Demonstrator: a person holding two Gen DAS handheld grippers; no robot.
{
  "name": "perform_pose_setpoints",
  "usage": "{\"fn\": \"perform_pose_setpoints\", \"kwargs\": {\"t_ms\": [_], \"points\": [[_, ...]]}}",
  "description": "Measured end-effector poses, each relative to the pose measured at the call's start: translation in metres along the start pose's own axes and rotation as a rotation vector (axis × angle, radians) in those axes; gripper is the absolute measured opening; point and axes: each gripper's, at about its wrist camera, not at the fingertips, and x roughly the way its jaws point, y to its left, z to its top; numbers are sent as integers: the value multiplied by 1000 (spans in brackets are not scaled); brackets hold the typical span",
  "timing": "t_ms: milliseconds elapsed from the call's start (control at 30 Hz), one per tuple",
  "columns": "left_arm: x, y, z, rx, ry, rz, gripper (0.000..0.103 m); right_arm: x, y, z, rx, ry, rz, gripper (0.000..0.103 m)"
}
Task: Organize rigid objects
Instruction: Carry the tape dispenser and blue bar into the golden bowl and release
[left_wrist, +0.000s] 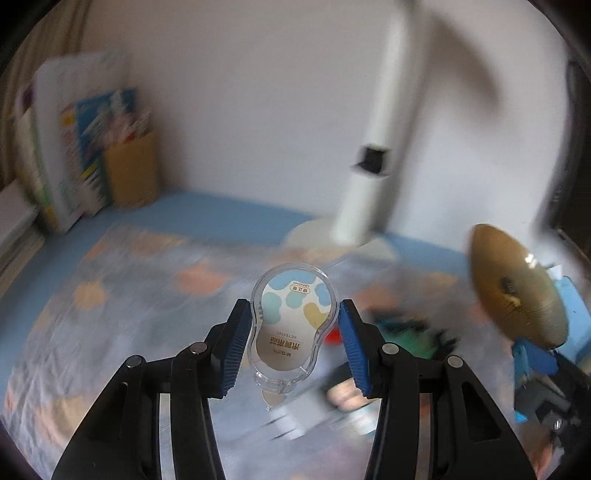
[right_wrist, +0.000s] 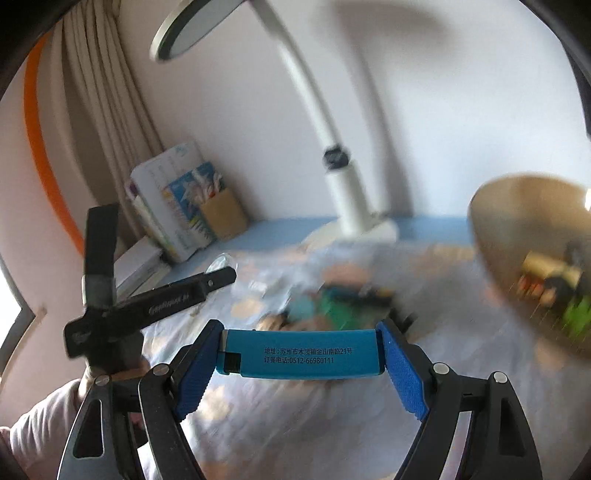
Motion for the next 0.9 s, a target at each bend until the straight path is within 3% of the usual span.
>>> {"fn": "perform_pose_setpoints", "kwargs": {"t_ms": [133,333,467,800,867,900], "points": [[4,-57,20,74,-28,-74,45,-15,-31,31,16,-32,-56,83],[17,-143,31,120,5,-248,45,-48,-93,59,79,-65,-174,83],[35,-182,28,120,49,-322,46,-66,-134,68,148,-71,-242,82],[59,-239,11,190,105,-382,46,-103,-202,68,224,-59,-376,83],[61,-242,11,189,118,-405,62,-108,-210,66,249,-74,-423,89],[61,-242,10,188,133,-411,91,-109,-212,65,270,-79,-437,102]]}}
